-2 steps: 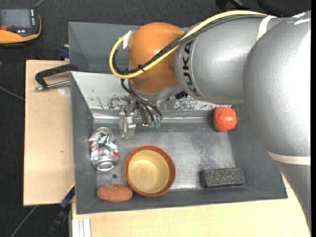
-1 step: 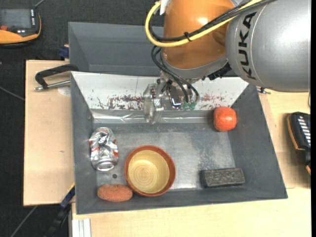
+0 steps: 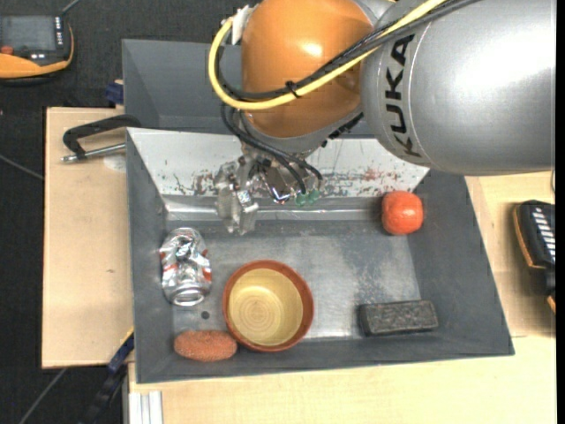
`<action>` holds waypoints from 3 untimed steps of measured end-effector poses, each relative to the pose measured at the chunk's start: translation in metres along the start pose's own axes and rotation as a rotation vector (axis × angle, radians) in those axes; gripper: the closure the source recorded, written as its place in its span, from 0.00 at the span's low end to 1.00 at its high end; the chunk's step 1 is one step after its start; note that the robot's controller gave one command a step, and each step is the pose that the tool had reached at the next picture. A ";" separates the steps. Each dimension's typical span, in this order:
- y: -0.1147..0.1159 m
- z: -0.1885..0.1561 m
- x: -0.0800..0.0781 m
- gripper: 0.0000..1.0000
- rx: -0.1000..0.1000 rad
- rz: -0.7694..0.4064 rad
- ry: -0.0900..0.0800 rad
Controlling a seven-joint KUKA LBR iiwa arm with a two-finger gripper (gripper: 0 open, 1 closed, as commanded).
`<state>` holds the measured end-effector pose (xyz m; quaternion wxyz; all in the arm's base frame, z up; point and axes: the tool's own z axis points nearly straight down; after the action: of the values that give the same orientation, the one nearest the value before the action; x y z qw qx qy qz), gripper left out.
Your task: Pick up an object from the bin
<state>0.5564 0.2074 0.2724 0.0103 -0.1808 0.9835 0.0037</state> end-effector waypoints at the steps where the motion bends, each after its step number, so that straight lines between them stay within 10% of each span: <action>1: -0.002 0.000 0.000 0.00 0.001 0.004 0.001; 2: 0.029 0.187 0.021 0.00 0.004 -0.393 -0.021; 3: 0.036 0.136 0.046 0.00 0.008 -0.711 -0.028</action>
Offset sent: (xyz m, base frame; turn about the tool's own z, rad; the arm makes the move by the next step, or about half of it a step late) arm 0.0000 0.0000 0.0000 0.0000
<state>0.5030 0.2257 0.1353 0.0253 -0.5116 0.8589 -0.0013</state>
